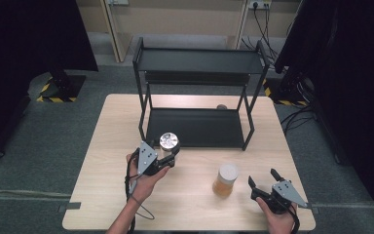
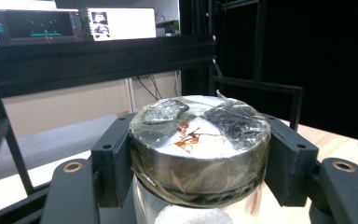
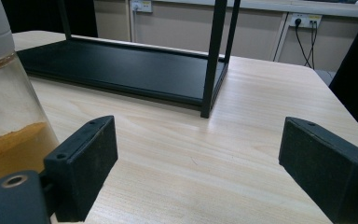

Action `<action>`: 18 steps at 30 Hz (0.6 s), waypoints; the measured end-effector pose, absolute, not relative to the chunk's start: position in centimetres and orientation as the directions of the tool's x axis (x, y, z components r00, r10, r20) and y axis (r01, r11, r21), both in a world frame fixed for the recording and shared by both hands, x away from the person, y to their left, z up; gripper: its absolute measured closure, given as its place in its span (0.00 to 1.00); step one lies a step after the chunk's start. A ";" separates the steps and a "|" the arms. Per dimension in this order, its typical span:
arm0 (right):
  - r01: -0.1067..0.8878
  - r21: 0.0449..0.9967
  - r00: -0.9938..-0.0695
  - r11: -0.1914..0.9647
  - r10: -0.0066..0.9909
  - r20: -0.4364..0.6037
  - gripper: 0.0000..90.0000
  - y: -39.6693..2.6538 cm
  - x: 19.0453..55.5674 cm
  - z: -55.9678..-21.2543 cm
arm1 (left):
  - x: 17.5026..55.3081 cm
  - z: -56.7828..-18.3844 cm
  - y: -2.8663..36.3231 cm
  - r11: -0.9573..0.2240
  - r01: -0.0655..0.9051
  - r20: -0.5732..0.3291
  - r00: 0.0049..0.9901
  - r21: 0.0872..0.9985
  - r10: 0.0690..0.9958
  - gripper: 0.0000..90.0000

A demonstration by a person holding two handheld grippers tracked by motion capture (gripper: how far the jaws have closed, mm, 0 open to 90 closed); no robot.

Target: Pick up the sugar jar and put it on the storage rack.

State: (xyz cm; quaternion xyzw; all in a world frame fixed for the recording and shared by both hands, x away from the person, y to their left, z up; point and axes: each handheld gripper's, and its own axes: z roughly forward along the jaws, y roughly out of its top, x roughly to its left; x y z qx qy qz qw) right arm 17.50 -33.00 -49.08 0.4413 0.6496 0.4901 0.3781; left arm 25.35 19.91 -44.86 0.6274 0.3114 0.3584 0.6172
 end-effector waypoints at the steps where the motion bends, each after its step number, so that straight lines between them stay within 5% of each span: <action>1: 0.203 0.970 -0.324 0.131 0.944 -0.059 0.13 -33.0 17.5 -49.1 | 25.3 -44.7 19.9 -0.043 -0.057 0.067 0.545 0.997 0.836 0.39; 18: 0.204 0.970 -0.325 0.130 0.944 -0.058 0.13 -33.0 17.5 -49.1 | 25.8 -41.9 20.0 -0.039 -0.112 0.091 0.501 0.993 0.861 0.39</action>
